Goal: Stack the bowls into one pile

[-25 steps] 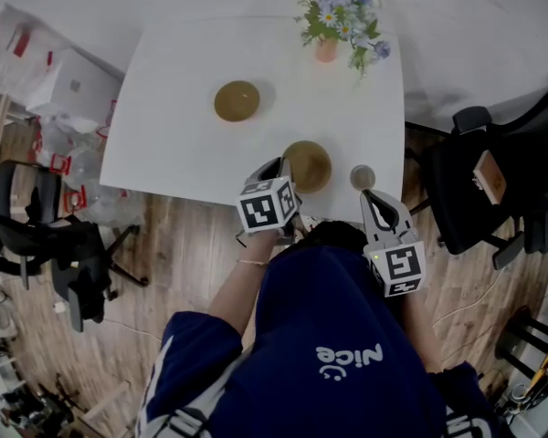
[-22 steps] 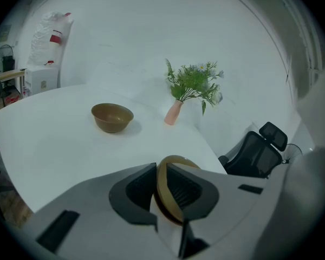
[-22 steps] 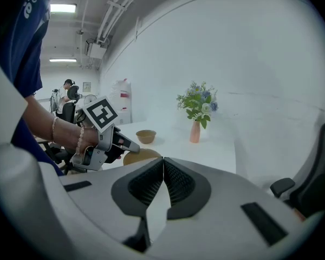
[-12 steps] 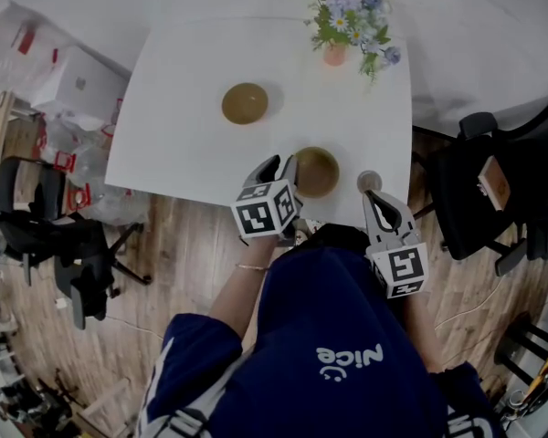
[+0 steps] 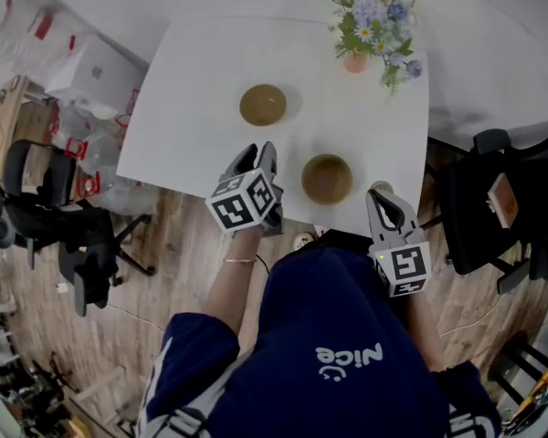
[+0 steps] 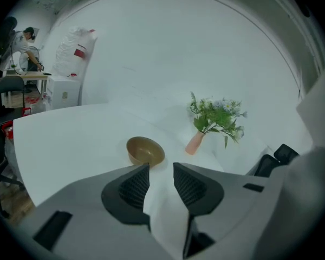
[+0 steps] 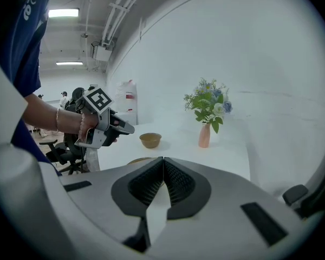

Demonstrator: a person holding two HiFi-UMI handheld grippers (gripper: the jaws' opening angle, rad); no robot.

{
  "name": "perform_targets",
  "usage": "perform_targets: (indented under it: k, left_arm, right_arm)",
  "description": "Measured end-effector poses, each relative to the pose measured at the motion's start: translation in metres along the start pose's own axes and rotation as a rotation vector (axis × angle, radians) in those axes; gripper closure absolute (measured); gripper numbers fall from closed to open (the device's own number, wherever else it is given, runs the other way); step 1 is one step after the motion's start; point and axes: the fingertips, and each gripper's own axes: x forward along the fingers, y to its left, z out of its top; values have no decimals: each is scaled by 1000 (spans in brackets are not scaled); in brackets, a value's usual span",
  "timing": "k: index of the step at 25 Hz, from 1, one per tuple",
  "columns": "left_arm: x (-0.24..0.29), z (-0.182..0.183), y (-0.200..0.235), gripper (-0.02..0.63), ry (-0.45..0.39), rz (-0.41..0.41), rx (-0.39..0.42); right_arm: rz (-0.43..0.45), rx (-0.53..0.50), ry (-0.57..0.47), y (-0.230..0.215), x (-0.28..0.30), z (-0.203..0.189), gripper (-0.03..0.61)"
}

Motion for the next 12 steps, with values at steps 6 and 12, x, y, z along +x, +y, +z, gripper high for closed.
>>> perform_targets:
  k: [6, 12]
  left_arm:
    - [18, 31, 34, 477, -12, 68, -18]
    - [47, 45, 61, 477, 26, 112, -59]
  right_arm:
    - [25, -3, -6, -4, 17, 9, 555]
    - [46, -4, -3, -11, 33, 13, 555]
